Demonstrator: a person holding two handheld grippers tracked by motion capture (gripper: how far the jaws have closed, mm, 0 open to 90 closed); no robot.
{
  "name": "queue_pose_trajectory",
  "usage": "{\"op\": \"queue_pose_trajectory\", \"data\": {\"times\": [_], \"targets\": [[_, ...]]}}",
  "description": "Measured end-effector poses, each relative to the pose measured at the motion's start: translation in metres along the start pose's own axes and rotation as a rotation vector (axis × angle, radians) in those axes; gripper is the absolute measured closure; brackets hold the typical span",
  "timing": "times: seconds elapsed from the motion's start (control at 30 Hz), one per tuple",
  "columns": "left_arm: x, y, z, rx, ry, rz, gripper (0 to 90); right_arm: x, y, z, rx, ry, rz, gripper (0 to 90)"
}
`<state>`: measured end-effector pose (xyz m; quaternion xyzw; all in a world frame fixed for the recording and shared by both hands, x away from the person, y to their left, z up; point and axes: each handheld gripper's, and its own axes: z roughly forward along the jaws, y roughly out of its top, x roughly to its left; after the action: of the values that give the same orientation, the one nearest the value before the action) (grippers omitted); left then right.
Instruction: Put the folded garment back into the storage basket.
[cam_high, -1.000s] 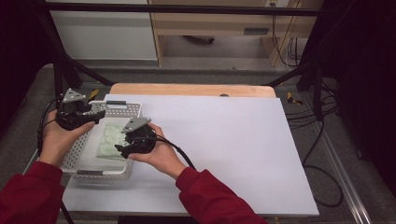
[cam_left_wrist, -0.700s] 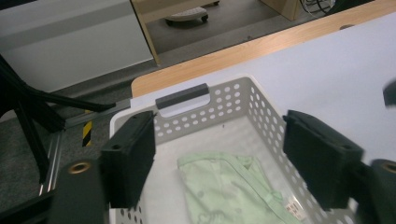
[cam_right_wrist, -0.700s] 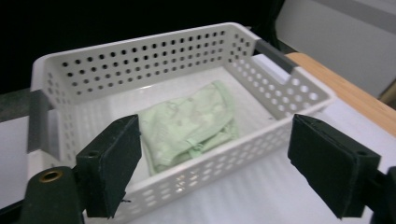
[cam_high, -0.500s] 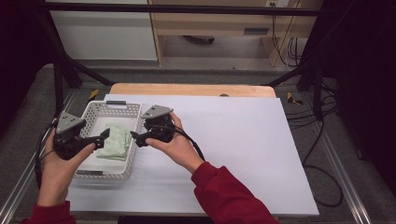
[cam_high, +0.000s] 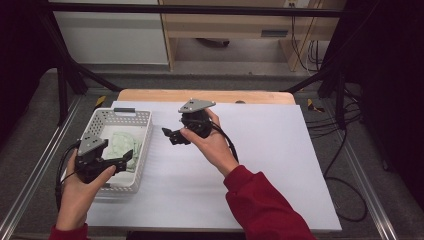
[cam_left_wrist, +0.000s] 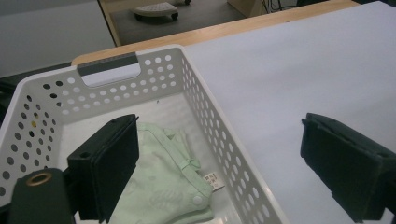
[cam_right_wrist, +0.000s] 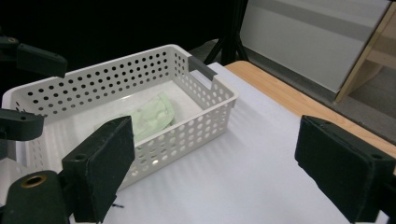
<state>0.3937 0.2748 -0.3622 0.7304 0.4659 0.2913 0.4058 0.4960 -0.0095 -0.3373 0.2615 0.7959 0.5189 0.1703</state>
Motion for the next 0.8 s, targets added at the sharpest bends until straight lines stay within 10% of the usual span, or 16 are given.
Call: {"op": "queue_pose_trajectory", "data": {"times": [0.8], "targets": [[-0.005, -0.008, 0.009, 0.011, -0.025, 0.006, 4.1, -0.048, -0.006, -0.047, -0.023, -0.037, 0.051, 5.0]]}}
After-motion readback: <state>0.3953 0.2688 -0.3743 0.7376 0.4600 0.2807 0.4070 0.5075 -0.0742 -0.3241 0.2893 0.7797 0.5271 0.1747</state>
